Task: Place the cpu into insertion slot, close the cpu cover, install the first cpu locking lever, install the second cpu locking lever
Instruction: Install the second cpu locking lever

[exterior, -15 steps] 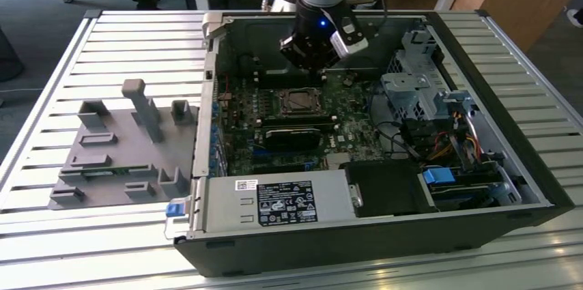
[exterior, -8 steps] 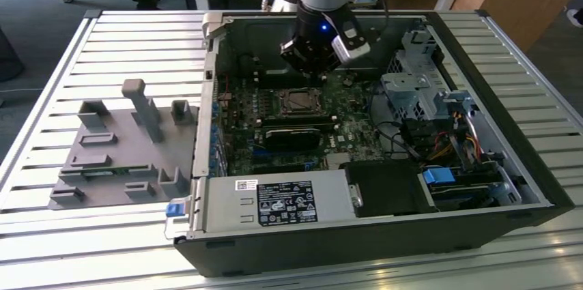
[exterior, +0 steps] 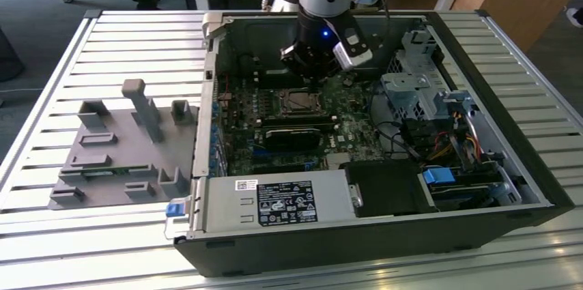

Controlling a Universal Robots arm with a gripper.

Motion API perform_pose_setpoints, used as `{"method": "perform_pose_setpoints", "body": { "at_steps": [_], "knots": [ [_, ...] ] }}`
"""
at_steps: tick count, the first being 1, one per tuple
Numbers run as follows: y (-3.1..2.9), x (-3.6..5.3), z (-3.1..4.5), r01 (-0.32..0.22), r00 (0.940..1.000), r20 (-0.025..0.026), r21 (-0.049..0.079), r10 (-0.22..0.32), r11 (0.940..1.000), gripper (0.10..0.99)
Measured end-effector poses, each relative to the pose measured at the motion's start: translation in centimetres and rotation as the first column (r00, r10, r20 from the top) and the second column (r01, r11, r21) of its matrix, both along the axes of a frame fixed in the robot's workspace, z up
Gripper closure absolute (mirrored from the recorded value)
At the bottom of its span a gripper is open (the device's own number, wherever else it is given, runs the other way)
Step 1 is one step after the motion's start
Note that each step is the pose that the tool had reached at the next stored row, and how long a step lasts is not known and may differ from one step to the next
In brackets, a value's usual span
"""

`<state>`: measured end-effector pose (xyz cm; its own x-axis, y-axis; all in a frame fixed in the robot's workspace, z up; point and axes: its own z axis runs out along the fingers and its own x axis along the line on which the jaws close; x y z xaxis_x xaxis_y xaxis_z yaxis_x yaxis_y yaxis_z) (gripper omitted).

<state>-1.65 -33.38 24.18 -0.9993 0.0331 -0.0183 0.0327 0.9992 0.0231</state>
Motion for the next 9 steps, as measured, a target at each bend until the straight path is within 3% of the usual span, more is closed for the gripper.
{"method": "perform_pose_setpoints", "body": {
  "at_steps": [3, 6, 9],
  "knots": [
    [-0.20, 0.00, -0.32, 0.000, 1.0000, -0.0003, 0.006, 0.000, 1.0000, 0.980],
    [-0.44, 0.00, -0.50, 0.000, 1.0000, -0.0004, 0.023, 0.000, 0.9997, 0.980],
    [-0.73, 0.00, -0.59, 0.000, 1.0000, -0.0006, 0.025, 0.000, 0.9997, 0.980]
  ]
}}
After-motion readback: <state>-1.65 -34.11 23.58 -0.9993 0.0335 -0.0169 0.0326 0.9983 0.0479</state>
